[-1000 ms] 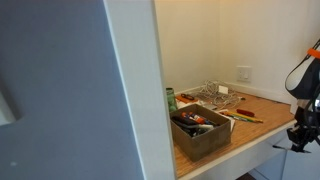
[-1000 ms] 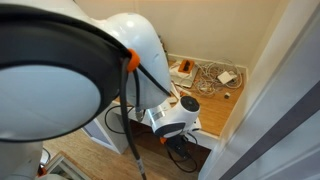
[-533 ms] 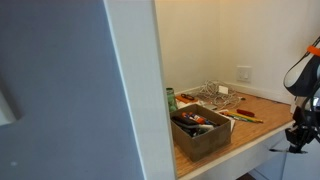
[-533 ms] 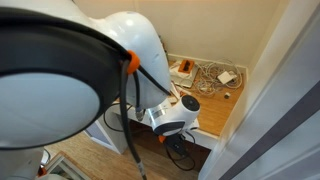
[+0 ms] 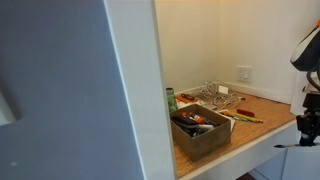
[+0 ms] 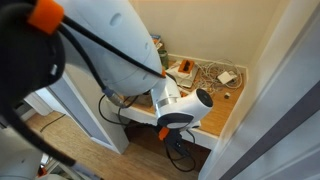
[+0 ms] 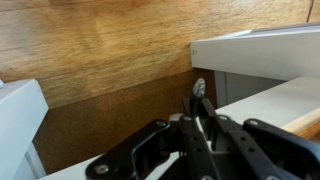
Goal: Pick up the black retractable buttoned pen and press the pen button against the closet worktop edge before putting it in the cardboard box
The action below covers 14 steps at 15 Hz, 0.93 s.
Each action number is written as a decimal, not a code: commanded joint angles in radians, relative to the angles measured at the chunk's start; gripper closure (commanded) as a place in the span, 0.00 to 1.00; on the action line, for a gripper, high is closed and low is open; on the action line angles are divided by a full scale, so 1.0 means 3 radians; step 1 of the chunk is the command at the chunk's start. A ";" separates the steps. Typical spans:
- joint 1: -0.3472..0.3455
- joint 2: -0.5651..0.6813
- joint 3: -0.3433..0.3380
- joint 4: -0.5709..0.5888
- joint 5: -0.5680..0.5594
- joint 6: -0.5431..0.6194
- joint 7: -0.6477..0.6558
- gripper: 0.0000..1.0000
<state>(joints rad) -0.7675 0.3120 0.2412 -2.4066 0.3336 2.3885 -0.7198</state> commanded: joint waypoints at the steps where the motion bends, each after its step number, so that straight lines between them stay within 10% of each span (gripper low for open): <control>1: 0.0244 -0.0399 -0.0292 -0.0086 0.0454 -0.0121 -0.0406 0.97; 14: 0.1385 -0.0753 -0.1102 0.0193 0.2433 0.0192 -0.2136 0.97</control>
<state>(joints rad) -0.4242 0.0879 -0.0548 -2.3805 0.9582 2.4466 -1.2496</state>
